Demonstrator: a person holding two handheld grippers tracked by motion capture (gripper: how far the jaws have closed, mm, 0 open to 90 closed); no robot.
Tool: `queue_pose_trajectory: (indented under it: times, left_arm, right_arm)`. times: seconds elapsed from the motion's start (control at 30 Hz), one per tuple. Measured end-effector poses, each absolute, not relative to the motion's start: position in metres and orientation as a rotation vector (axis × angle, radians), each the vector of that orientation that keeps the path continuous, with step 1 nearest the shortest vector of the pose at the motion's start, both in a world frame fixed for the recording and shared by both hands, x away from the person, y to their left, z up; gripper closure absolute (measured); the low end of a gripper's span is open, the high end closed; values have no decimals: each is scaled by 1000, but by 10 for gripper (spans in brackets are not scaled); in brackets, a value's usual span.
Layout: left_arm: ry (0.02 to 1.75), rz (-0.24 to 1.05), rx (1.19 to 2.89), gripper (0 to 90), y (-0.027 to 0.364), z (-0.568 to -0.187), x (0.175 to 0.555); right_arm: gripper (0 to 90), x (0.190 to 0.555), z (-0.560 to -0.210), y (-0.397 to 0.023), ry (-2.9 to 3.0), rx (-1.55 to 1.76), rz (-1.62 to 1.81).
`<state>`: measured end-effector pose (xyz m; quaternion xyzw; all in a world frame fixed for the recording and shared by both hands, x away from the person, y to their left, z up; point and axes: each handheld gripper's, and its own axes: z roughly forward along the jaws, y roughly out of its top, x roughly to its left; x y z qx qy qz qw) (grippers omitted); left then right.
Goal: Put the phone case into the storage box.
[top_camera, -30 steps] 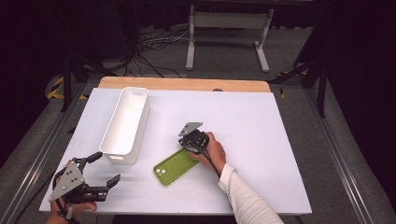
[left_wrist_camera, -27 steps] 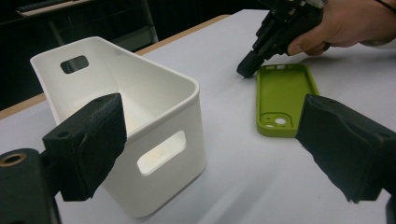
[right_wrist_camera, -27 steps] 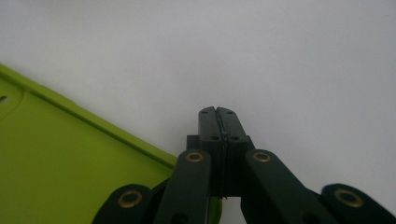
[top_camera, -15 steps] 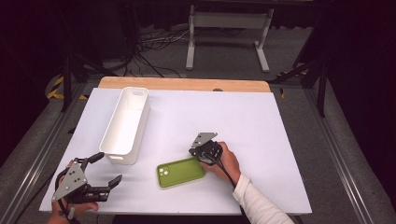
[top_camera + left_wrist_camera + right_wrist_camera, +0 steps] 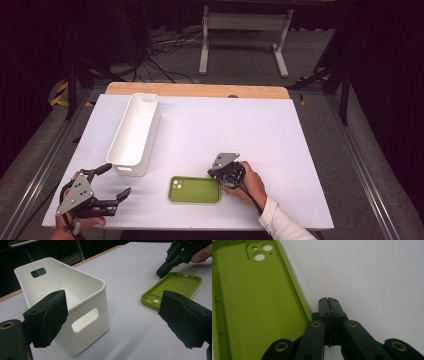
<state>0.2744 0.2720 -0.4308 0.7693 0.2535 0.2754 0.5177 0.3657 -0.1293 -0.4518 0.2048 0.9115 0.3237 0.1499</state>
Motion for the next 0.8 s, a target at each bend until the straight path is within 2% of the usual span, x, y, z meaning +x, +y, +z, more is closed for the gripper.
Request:
queue_pose_trajectory:
  times: [0.3, 0.8]
  left_arm:
    - [604, 663, 1851, 94, 272, -431, 275]
    - [589, 654, 1842, 97, 272, -431, 274]
  right_arm:
    - [900, 345, -451, -138, 2640, 567, 933]
    - [900, 329, -451, -141, 2667, 529, 931]
